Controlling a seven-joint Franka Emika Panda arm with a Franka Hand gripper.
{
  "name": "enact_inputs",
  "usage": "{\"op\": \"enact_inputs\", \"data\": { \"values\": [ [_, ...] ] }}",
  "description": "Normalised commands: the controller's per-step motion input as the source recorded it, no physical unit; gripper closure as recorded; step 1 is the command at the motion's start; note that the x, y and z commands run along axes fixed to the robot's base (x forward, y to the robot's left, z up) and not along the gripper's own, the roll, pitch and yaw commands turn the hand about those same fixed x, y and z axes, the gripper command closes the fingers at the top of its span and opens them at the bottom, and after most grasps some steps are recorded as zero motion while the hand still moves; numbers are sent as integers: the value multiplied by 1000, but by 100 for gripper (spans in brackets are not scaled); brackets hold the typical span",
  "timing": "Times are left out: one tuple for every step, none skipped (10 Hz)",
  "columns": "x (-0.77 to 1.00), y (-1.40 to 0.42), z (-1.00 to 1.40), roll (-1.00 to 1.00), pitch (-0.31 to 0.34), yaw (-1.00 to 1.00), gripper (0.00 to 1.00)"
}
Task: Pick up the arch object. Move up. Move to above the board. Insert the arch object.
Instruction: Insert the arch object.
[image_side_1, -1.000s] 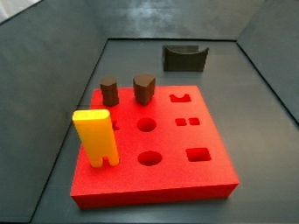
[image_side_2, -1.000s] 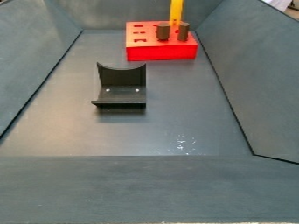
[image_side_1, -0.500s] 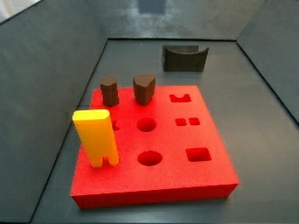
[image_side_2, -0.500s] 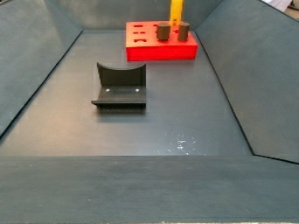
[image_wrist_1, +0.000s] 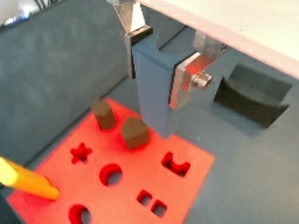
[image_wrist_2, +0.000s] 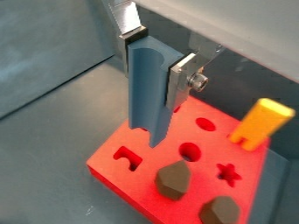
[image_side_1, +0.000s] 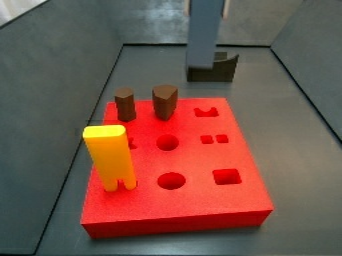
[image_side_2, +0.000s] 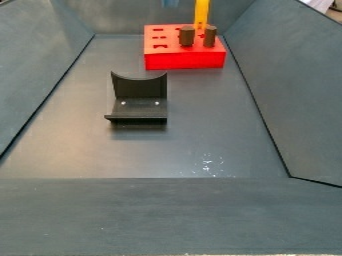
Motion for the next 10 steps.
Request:
{"op": "enact_inputs", "data": {
  "values": [
    [323,0,-809,-6,0,671,100],
    [551,0,-757,-7,0,460,100],
    [614,0,-657,0,0,169,100],
    [460,17,-509,54,10,117,100],
    [183,0,-377,167,6,43,100],
    [86,0,-283,211,29,3,100],
    [0,0,-220,220,27,29,100],
    [-51,23,-200,239,4,134,100],
    [-149,0,-254,227,0,171,100],
    [-77,0,-260,129,0,160,100]
  ]
}}
